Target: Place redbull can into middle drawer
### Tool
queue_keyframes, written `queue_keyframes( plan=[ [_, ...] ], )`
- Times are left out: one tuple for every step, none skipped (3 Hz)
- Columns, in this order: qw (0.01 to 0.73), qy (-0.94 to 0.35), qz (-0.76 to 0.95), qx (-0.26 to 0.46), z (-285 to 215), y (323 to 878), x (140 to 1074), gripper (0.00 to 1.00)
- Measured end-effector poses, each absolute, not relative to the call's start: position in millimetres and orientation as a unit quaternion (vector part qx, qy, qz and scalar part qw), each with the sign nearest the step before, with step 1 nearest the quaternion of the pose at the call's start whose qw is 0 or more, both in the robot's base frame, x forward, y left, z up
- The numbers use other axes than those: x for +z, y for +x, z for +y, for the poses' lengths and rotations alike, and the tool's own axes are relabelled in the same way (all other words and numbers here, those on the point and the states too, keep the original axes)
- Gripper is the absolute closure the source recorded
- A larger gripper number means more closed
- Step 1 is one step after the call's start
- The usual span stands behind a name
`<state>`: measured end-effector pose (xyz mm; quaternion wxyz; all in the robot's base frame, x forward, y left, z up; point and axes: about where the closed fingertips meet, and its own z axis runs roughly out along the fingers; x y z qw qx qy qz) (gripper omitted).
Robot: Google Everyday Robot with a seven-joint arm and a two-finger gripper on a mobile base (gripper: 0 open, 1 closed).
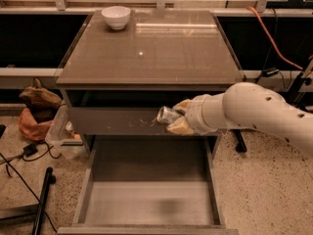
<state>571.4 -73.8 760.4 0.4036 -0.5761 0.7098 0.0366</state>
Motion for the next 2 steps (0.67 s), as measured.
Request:
queue_keyframes(
  plan=[
    [0.404,-0.576,0.71,0.037,-74,571,760,1.0],
    [0.404,-0.568,0.714,0.067,-55,569,727,1.0]
  ],
)
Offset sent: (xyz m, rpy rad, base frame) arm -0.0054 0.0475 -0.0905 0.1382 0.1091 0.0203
